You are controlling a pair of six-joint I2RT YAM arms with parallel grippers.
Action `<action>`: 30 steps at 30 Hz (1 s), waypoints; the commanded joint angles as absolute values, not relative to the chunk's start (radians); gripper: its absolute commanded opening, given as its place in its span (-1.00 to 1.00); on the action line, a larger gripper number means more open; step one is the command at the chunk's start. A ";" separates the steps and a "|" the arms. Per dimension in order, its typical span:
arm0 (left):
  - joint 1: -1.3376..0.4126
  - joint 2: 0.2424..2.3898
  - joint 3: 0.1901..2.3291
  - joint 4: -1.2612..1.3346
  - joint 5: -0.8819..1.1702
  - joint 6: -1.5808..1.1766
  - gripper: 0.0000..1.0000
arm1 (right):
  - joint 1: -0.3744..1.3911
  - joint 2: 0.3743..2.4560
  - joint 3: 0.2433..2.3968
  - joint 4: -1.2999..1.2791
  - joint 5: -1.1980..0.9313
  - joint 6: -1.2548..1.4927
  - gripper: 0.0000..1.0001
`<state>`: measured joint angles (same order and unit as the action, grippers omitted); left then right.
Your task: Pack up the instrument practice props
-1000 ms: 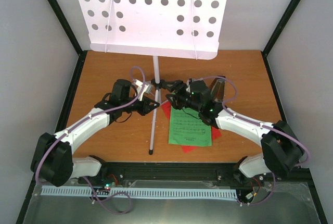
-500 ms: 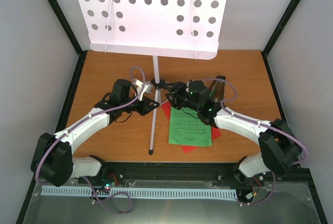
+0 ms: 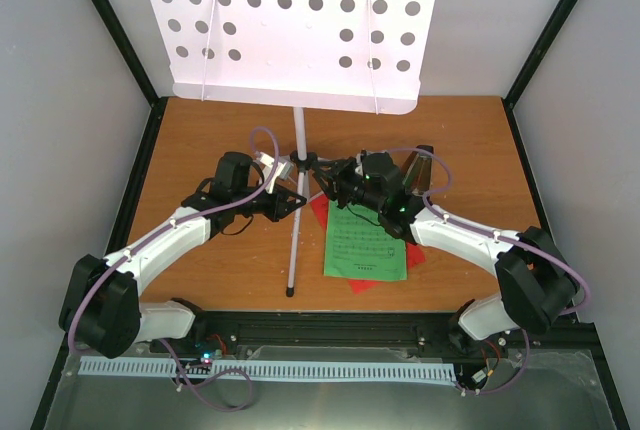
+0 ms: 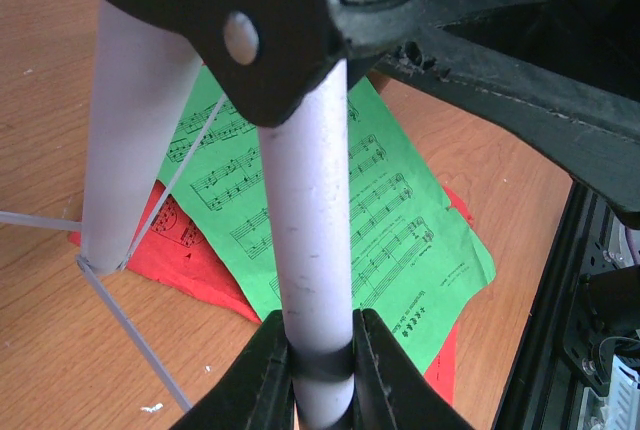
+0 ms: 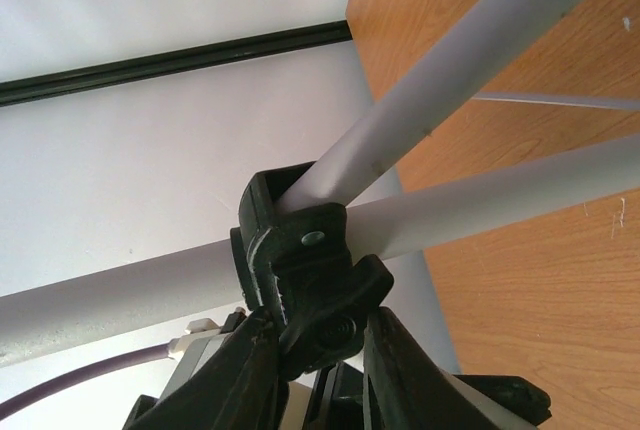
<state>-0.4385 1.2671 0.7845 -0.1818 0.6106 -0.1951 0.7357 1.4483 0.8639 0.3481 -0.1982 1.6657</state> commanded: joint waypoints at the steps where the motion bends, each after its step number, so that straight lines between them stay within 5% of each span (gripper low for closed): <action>1: -0.434 1.275 0.810 -0.206 0.584 -0.132 -0.91 | 0.741 1.461 0.873 0.359 -0.190 1.665 -0.53; 8: -0.434 1.275 0.810 -0.206 0.586 -0.132 -0.91 | 0.741 1.453 0.844 0.381 -0.169 1.676 -0.46; 19: -0.434 1.276 0.810 -0.206 0.586 -0.130 -0.91 | 0.741 1.464 0.817 0.454 -0.162 1.544 -0.73; 30: -0.434 1.288 0.809 -0.209 0.586 -0.129 -0.92 | 0.788 1.458 0.825 0.386 -0.083 0.610 -0.90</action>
